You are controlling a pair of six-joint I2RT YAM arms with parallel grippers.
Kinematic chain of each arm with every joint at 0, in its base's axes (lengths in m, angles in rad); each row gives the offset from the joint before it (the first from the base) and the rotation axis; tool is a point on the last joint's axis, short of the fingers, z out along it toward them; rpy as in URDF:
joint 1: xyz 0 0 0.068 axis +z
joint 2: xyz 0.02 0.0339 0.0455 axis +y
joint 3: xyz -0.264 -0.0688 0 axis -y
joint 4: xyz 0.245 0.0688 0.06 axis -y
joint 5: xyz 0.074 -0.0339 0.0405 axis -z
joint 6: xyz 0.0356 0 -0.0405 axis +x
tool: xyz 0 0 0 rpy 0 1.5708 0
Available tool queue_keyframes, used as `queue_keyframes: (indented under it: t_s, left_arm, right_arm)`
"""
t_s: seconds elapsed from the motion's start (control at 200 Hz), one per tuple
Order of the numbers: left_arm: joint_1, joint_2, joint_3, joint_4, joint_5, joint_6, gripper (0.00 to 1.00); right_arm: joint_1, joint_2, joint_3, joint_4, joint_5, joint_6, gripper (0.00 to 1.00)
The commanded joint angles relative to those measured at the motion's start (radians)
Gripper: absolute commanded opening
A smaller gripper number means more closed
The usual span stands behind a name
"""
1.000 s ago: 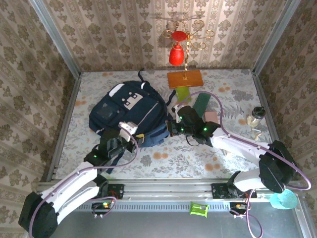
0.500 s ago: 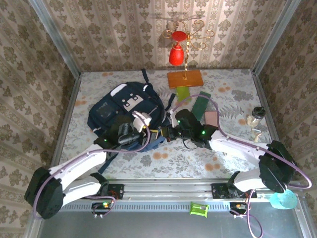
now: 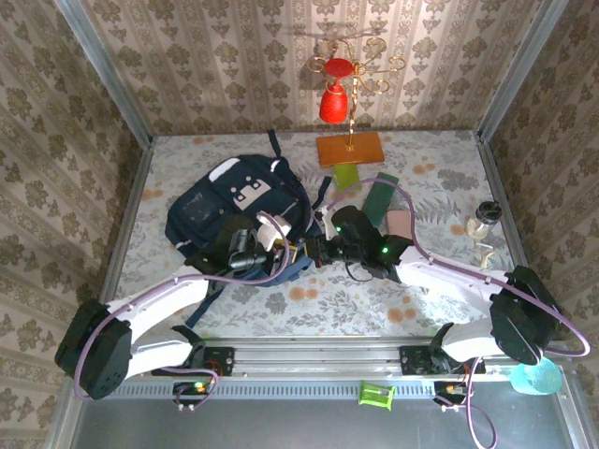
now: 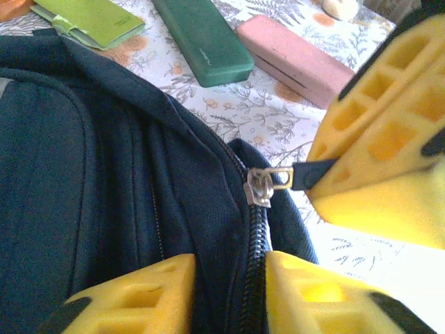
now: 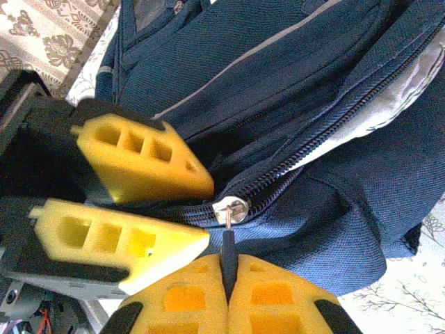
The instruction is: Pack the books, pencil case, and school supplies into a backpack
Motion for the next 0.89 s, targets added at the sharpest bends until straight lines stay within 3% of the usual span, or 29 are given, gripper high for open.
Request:
queue_keyframes:
  t_s: [0.0,0.065,0.245,0.455,0.64,0.835,0.89]
  left_arm:
    - [0.023,-0.014,-0.031,0.046,0.042,-0.002,0.10]
    - [0.038,-0.036,-0.047,0.048,0.033,-0.010,0.00]
    - [0.054,-0.151,-0.118,0.068,0.012,-0.065,0.00]
    - [0.075,-0.286,-0.199,0.028,-0.080,-0.139,0.00]
    - [0.143,-0.420,-0.237,-0.085,-0.259,-0.170,0.00]
    - [0.172,-0.425,-0.231,-0.080,-0.256,-0.157,0.00]
    - [0.173,-0.417,-0.223,-0.064,-0.233,-0.162,0.18]
  right_arm:
    - [-0.005,-0.076,-0.002,0.087,0.030,0.015,0.00]
    - [-0.009,-0.090,-0.008,0.067,0.079,0.020,0.00]
    - [-0.016,-0.047,0.053,-0.147,0.410,0.004,0.00]
    - [-0.063,0.027,0.093,-0.107,0.583,-0.033,0.00]
    - [-0.094,0.071,0.103,-0.044,0.496,-0.076,0.00]
    - [-0.080,-0.001,0.046,0.094,0.209,-0.117,0.00]
    - [-0.075,-0.013,0.041,0.106,0.139,-0.113,0.00]
